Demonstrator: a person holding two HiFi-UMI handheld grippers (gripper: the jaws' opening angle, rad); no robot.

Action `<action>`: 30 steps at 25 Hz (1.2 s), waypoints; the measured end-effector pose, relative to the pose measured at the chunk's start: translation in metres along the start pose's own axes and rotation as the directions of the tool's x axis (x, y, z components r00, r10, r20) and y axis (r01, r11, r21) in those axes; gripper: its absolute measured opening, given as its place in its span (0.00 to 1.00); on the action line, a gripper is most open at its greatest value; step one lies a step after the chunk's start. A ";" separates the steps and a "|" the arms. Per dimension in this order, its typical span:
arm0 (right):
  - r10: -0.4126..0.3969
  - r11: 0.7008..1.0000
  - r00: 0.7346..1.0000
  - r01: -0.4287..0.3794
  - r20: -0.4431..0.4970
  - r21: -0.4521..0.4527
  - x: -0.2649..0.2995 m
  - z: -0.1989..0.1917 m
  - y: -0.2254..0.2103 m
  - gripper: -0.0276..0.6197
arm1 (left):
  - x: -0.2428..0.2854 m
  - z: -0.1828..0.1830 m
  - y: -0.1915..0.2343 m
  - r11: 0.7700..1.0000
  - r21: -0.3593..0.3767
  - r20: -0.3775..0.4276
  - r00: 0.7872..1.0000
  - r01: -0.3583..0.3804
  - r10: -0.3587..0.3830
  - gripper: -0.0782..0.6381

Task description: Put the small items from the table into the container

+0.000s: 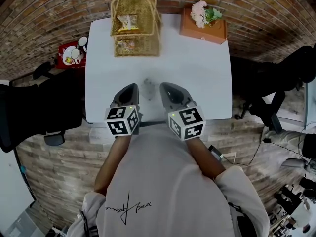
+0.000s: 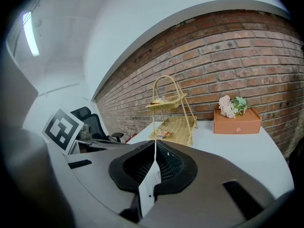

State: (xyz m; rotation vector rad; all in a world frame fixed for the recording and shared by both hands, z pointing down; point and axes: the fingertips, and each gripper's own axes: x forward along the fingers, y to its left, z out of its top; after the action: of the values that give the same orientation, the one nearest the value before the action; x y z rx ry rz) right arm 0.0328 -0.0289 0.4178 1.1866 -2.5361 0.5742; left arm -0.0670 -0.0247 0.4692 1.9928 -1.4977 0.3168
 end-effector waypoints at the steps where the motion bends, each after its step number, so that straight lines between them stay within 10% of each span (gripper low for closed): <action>1: -0.001 1.000 1.000 0.001 -0.005 0.006 0.000 -0.003 0.000 0.08 | -0.001 -0.001 -0.002 1.000 0.002 -0.001 1.000 0.006 -0.006 0.12; 30: 0.049 0.935 0.944 0.072 -0.327 0.347 0.067 -0.142 -0.028 0.25 | 0.005 -0.024 0.004 0.997 -0.037 -0.079 0.994 0.067 -0.070 0.12</action>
State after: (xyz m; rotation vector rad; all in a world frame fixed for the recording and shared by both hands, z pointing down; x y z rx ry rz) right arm 0.0248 -0.0238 0.5773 1.0994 -2.1935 1.1644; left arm -0.0649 -0.0149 0.4917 1.9762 -1.3729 0.3365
